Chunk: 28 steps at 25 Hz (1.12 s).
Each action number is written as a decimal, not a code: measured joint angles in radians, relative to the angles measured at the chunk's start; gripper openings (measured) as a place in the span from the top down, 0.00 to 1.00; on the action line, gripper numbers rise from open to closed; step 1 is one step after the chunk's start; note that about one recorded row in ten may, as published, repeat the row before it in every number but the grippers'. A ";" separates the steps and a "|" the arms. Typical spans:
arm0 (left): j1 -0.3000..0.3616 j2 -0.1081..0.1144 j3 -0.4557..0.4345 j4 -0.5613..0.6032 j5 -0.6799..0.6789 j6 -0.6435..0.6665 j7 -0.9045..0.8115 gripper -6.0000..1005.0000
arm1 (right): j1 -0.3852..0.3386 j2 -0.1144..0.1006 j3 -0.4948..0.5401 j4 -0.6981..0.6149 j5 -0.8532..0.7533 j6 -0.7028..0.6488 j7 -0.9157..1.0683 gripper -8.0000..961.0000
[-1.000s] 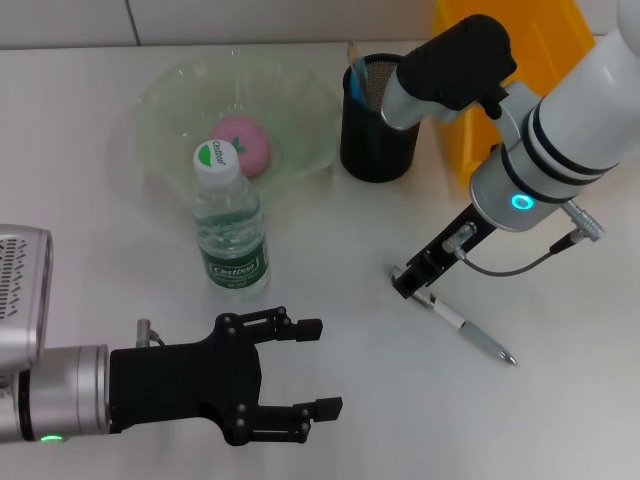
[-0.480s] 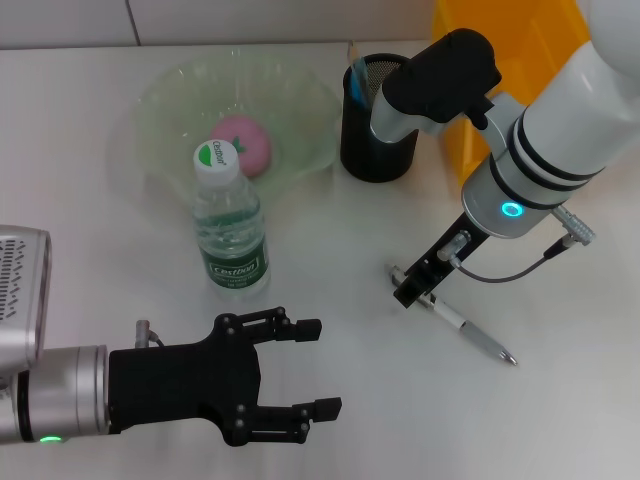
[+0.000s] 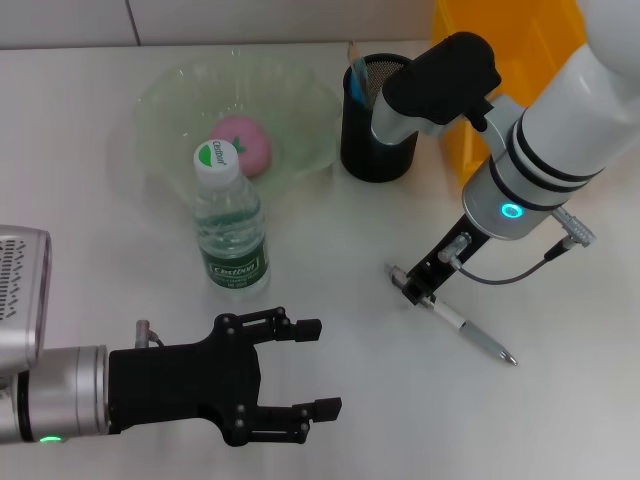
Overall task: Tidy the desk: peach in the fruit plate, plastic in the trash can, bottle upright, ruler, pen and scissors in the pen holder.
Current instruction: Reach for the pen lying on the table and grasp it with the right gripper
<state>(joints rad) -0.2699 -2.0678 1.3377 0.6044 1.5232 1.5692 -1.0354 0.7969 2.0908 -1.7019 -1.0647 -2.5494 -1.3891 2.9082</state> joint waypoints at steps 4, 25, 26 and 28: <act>0.000 0.000 0.001 0.001 0.000 0.000 0.000 0.19 | 0.003 0.000 -0.012 0.008 0.000 0.006 0.000 0.64; -0.001 0.000 0.000 0.001 0.000 0.000 0.000 0.19 | 0.008 0.001 -0.024 0.020 0.025 0.016 -0.006 0.92; -0.002 0.000 0.000 0.002 0.000 0.000 0.000 0.19 | 0.009 0.001 -0.024 0.021 0.025 0.016 -0.006 0.92; -0.002 0.000 0.000 0.001 0.000 0.000 0.000 0.19 | 0.006 0.001 -0.022 0.019 0.025 0.015 -0.006 0.92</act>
<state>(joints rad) -0.2717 -2.0678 1.3381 0.6059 1.5232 1.5692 -1.0354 0.8032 2.0918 -1.7241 -1.0456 -2.5245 -1.3737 2.9021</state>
